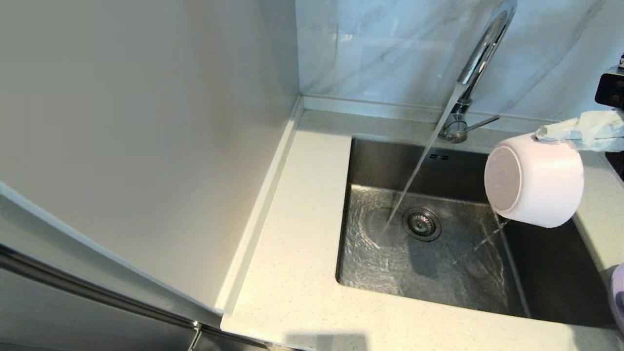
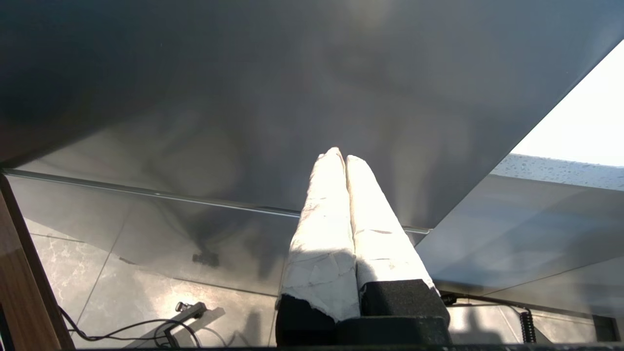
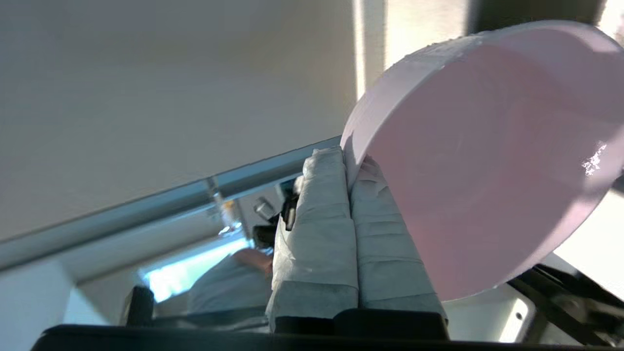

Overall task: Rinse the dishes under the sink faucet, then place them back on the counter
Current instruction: Rinse the bowl

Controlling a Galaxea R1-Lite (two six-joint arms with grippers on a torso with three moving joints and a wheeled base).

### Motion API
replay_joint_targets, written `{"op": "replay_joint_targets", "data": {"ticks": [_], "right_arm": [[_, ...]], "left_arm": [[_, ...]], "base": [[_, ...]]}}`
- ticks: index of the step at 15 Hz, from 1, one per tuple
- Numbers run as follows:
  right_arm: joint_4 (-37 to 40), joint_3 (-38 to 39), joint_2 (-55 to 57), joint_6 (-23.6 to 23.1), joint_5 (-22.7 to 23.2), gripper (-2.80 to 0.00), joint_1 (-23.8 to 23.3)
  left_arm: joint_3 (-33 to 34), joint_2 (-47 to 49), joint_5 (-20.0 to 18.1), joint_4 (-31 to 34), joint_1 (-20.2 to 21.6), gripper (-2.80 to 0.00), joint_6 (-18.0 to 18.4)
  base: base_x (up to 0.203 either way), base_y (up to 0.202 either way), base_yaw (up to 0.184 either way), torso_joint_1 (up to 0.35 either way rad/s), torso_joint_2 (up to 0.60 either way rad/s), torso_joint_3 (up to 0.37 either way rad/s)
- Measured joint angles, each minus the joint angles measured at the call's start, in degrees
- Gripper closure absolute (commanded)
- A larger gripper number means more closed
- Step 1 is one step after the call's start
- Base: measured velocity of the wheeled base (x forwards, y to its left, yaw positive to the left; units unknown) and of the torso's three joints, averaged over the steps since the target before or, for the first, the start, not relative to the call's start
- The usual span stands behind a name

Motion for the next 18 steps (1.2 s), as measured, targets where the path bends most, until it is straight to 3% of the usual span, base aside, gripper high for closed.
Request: {"op": "replay_joint_targets", "data": {"ticks": [3,5,8,11,13,18], "right_arm": [[-12.22,7.71,1.17,0.14,2.36,0.00,0.80],[-22.30,11.77,2.25,3.56,2.47,0.00,1.13],[-32.63,10.38,3.72,20.05,-1.20,0.00,1.22],[-39.61,5.60,4.86,40.79,-14.89,0.00,1.27],[-42.11,4.72,5.17,48.61,-23.05,0.00,1.46],[-43.61,7.64,4.44,50.40,-24.90,0.00,4.58]], "left_arm": [[0.00,0.00,0.02,0.00,0.00,0.00,-0.02],[0.00,0.00,0.00,0.00,0.00,0.00,0.01],[0.00,0.00,0.00,0.00,-0.02,0.00,0.00],[0.00,0.00,0.02,0.00,0.00,0.00,0.00],[0.00,0.00,0.02,0.00,0.00,0.00,0.00],[0.00,0.00,0.02,-0.02,0.00,0.00,0.00]], "base": [[0.000,0.000,0.000,0.000,0.00,0.000],[0.000,0.000,0.000,0.000,0.00,0.000],[0.000,0.000,0.000,0.000,0.00,0.000],[0.000,0.000,0.000,0.000,0.00,0.000],[0.000,0.000,0.000,0.000,0.00,0.000],[0.000,0.000,0.000,0.000,0.00,0.000]]}}
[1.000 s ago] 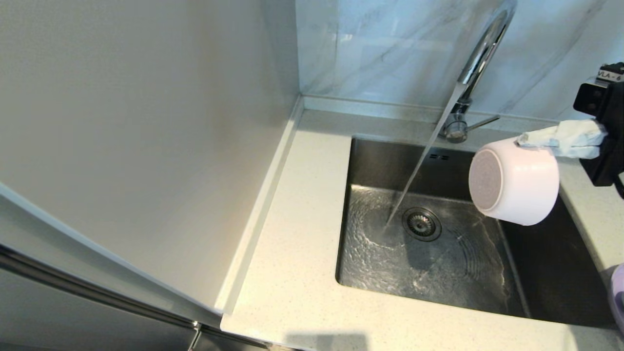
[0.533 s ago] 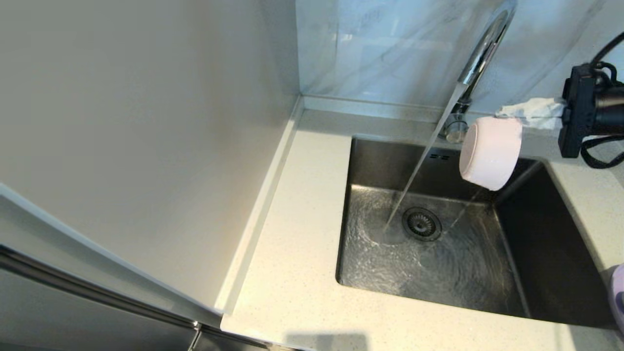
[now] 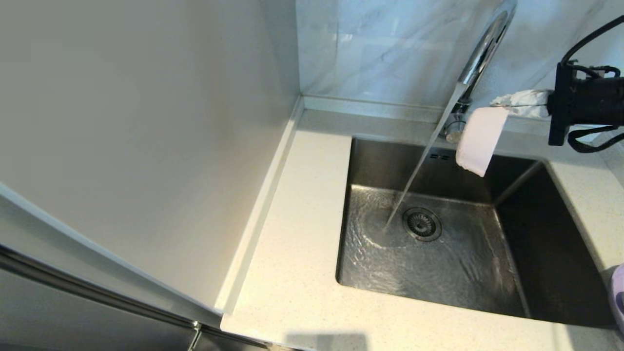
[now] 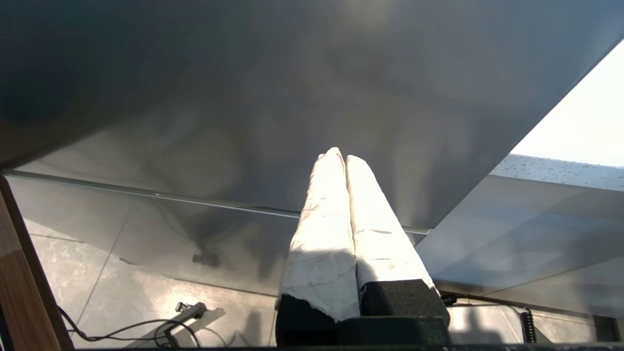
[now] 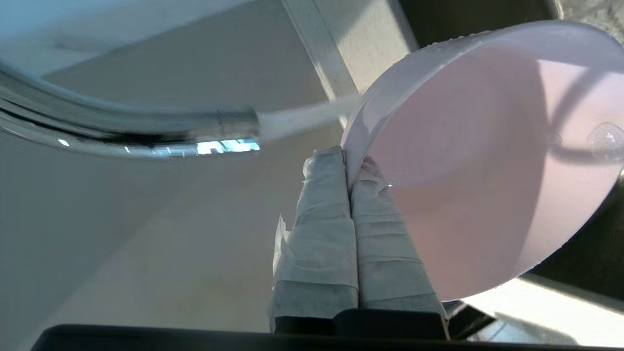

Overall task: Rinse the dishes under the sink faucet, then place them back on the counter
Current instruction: Rinse the bowl

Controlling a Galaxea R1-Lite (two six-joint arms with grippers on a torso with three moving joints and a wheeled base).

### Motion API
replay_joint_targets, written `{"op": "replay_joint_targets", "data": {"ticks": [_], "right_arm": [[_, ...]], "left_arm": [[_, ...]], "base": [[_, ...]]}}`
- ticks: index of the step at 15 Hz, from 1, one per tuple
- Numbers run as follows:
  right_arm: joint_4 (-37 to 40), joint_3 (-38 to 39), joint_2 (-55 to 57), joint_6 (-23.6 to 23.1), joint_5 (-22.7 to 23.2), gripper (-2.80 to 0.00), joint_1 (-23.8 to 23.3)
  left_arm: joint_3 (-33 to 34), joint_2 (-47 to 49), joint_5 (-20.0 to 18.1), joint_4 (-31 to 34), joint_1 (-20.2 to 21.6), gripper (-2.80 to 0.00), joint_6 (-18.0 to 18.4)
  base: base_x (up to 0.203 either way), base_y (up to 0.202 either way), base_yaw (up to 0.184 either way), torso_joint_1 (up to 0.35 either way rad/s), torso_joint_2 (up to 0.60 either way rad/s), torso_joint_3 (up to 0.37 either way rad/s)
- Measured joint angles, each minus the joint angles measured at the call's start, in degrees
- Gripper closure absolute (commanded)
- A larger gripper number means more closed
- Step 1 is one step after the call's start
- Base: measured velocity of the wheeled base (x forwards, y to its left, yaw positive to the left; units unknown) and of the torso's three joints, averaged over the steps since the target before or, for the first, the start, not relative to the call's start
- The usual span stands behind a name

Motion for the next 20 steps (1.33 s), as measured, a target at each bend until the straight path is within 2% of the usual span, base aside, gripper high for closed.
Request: {"op": "replay_joint_targets", "data": {"ticks": [2,4,8,20], "right_arm": [[-2.58,2.96,-0.93,0.00,0.14,0.00,2.18],[-8.60,6.76,-1.95,0.18,0.25,0.00,4.46],[-18.08,10.50,-3.13,3.04,0.15,0.00,7.73],[-20.90,11.74,-1.35,1.18,-1.79,0.00,7.05]], "left_arm": [[0.00,0.00,-0.03,0.02,0.00,0.00,0.00],[0.00,0.00,-0.03,0.02,0.00,0.00,0.02],[0.00,0.00,0.00,0.00,-0.02,0.00,0.00],[0.00,0.00,-0.01,0.02,0.00,0.00,0.01]], "base": [[0.000,0.000,0.000,0.000,0.00,0.000],[0.000,0.000,0.000,0.000,0.00,0.000],[0.000,0.000,0.000,0.000,0.00,0.000],[0.000,0.000,0.000,0.000,0.00,0.000]]}}
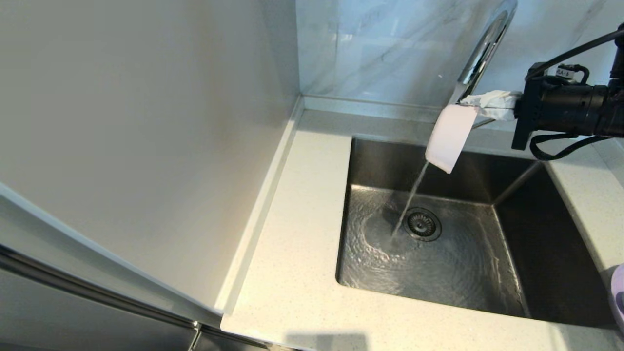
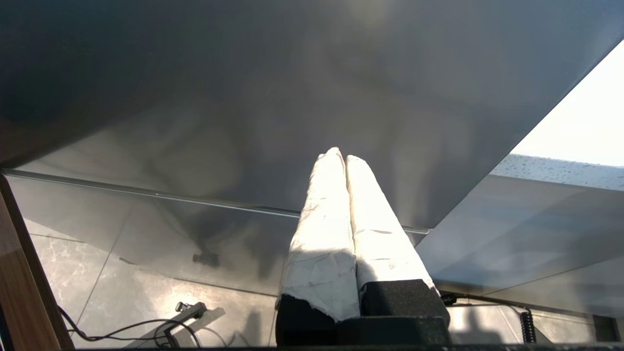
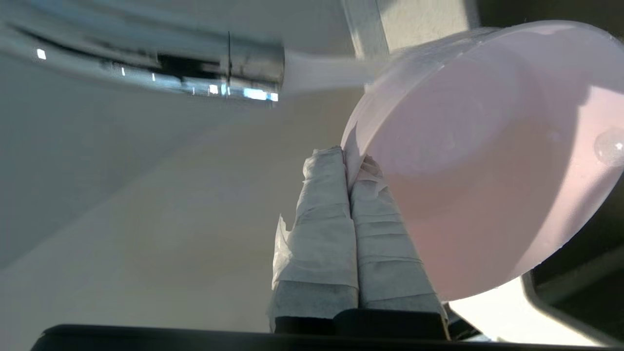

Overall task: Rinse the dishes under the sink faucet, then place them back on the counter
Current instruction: Rinse the bowl

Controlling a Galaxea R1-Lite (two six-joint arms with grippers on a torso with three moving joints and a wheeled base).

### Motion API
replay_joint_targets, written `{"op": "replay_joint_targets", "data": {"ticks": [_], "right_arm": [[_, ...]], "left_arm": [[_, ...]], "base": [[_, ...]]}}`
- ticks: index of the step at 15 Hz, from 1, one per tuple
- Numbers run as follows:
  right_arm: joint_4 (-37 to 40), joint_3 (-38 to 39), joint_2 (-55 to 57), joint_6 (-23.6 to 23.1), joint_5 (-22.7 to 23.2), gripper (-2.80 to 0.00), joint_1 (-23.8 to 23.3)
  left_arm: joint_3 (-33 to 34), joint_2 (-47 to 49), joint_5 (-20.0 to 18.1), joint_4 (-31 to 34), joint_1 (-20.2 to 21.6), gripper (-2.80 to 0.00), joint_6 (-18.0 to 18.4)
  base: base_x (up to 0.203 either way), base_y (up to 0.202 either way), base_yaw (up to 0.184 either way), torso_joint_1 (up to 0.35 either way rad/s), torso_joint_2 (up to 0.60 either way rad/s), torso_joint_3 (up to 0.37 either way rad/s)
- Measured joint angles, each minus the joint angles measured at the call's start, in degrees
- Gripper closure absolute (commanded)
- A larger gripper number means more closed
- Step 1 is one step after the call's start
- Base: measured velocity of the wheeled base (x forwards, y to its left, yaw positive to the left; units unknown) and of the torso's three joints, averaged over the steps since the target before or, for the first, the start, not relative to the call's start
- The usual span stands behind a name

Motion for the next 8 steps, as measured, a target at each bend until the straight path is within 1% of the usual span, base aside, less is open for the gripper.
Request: {"op": "replay_joint_targets", "data": {"ticks": [8], "right_arm": [[-0.86,-1.97,3.29,0.00,-1.23,0.00,-0.67]], "left_arm": [[0.00,0.00,0.01,0.00,-0.02,0.00,-0.01]], "base": [[0.000,0.000,0.000,0.000,0.00,0.000]]}}
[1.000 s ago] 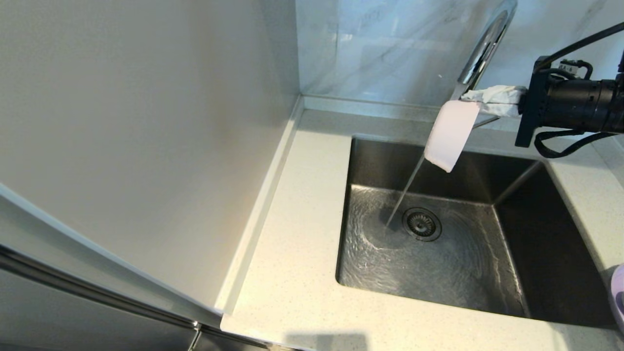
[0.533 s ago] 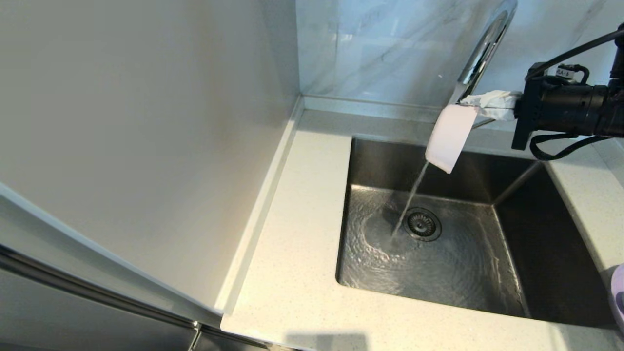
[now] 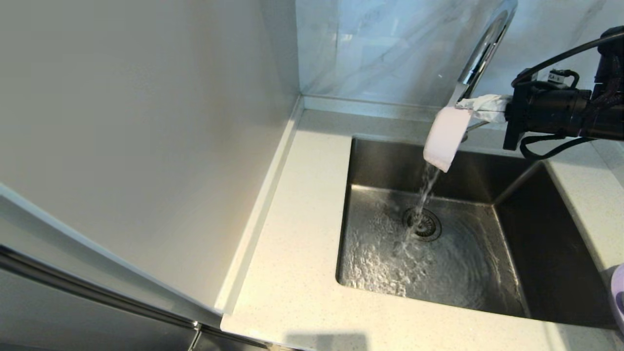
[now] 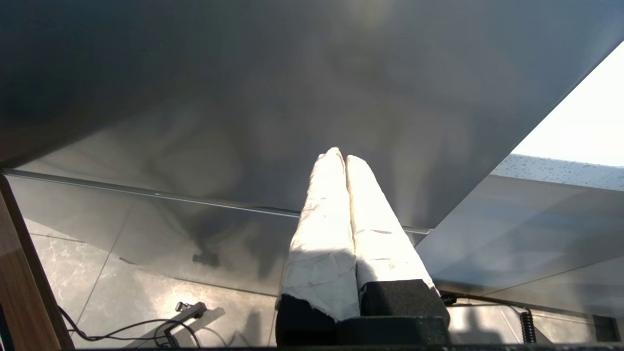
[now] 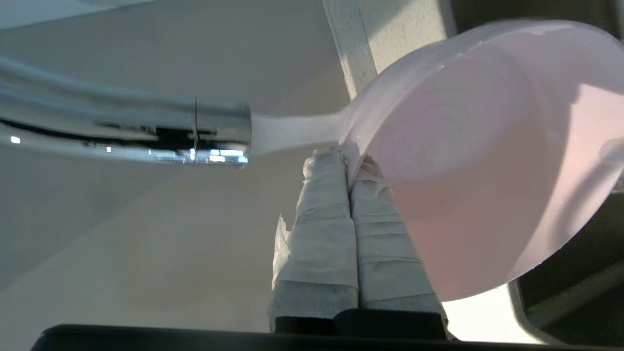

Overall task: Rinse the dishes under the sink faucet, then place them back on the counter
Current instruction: Rinse the bowl

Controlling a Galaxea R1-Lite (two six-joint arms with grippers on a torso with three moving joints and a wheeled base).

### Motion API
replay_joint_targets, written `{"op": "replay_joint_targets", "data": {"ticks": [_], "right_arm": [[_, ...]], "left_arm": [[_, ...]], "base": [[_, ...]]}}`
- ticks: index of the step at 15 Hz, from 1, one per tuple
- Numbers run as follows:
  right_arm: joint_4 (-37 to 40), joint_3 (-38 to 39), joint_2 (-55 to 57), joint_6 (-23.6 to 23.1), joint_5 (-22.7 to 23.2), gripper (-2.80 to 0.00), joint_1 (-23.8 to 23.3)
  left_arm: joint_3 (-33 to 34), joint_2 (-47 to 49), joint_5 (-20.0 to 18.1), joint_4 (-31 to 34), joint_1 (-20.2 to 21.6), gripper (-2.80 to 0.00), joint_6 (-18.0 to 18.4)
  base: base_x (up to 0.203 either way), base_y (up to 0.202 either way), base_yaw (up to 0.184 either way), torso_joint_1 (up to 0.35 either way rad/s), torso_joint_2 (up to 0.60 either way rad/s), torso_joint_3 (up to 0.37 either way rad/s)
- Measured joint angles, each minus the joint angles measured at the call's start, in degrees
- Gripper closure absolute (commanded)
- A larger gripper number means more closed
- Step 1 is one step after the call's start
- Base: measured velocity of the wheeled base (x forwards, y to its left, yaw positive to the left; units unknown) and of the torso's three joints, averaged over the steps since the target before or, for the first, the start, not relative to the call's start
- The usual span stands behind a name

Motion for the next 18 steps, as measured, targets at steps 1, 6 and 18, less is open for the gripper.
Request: {"op": "replay_joint_targets", "data": {"ticks": [1,6,18], "right_arm": [[0.01,-0.37,0.42,0.00,0.02,0.00,-0.43],[-0.11,-2.05,2.57,0.00,0.00,0.00,-3.21],[-0.16,-2.45,3.37,-1.96,0.33,0.00,-9.64]], "left_arm": [[0.00,0.00,-0.02,0.00,0.00,0.00,0.00],[0.00,0.00,0.02,-0.02,0.02,0.00,0.02],[0.00,0.00,-0.02,-0.02,0.02,0.00,0.00]], "base": [[0.000,0.000,0.000,0.000,0.00,0.000],[0.000,0.000,0.000,0.000,0.00,0.000],[0.000,0.000,0.000,0.000,0.00,0.000]]}}
